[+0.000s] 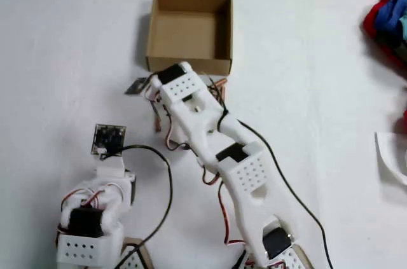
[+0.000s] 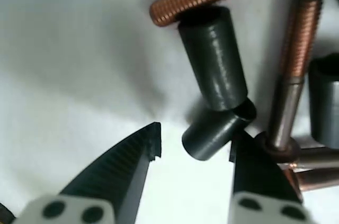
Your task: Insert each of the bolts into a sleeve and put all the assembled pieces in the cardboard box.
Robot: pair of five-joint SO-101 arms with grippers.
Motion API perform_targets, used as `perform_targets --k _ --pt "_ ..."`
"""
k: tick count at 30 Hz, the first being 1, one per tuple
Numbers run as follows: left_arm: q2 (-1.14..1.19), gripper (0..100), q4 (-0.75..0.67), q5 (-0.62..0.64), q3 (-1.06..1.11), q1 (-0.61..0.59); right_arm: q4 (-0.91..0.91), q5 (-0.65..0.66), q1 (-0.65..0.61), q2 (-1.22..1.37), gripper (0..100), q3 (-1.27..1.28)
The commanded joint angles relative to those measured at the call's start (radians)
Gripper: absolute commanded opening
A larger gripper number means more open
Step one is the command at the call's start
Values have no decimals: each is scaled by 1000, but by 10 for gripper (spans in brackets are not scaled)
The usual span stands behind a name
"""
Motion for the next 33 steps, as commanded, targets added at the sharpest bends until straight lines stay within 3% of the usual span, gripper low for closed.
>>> perform_targets --k 1,8,19,33 --pt "-12 24 3 -3 21 -9 1 5 2 4 201 0" --pt "-12 24 3 -3 21 -9 7 -5 -4 4 54 -55" --pt "-12 24 3 -3 21 -9 -54 3 -2 4 125 -60" --pt "-12 24 3 -3 21 -9 -177 5 -4 4 127 -60"
